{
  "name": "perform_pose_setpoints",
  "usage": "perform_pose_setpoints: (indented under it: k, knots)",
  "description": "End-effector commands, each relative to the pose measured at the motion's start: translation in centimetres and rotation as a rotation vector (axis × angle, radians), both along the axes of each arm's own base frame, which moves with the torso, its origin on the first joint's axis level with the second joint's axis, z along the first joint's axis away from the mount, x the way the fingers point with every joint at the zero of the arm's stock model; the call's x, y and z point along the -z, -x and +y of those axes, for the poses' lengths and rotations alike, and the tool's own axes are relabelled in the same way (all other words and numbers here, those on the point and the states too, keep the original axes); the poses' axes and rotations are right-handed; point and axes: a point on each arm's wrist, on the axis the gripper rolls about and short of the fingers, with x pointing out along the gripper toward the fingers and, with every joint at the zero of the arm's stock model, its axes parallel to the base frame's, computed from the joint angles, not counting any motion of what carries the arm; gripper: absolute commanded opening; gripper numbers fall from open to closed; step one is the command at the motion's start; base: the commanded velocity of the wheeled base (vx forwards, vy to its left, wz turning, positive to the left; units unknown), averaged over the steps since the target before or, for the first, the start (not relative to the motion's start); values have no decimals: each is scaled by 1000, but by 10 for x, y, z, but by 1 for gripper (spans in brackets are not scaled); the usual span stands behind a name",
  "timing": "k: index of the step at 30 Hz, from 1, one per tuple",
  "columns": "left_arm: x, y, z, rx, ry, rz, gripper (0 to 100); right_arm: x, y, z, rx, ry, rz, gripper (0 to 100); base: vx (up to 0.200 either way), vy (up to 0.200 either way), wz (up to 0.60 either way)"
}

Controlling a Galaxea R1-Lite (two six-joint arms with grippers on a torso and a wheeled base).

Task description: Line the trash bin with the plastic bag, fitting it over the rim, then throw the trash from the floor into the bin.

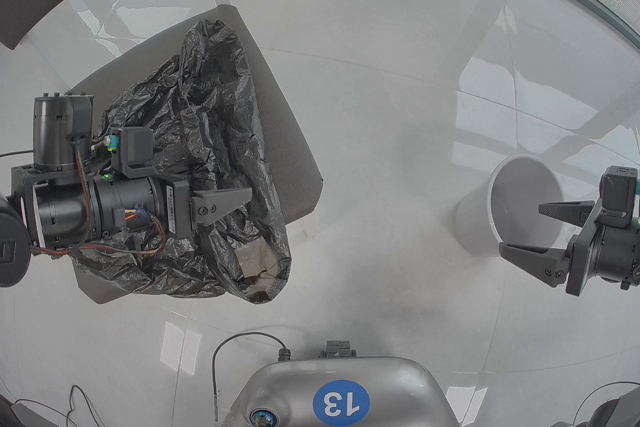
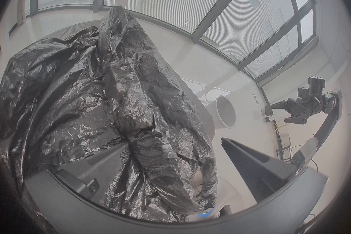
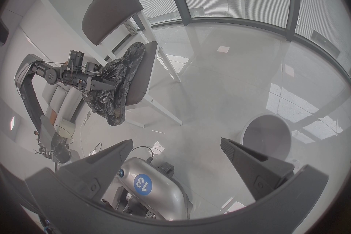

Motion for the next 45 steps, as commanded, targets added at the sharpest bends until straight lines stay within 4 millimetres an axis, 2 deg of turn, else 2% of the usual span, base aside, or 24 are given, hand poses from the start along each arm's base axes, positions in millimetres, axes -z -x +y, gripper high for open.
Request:
perform_pose_setpoints:
  k: [1,2,12,25,34,35,45]
  knots:
    - [5,-2,-1,1,0,4,100,0,0,0,0,-2,-3,100,0,0,0]
    - [5,-2,-1,1,1,-1,0,0,0,0,0,-2,-3,100,0,0,0]
    - [11,3,2,-12,13,26,0,-3,0,0,0,-5,-8,100,0,0,0]
    - [-5,5,16,-101,136,25,0,-13,-7,5,-2,-18,-27,100,0,0,0]
    - [-4,5,14,-91,142,13,0,-13,-10,8,-8,-15,-23,100,0,0,0]
    - [-4,5,14,-89,142,14,100,-13,-10,8,-9,-15,-25,100,0,0,0]
    - [1,-12,2,-47,148,15,100,-14,-12,10,-11,-16,-24,100,0,0,0]
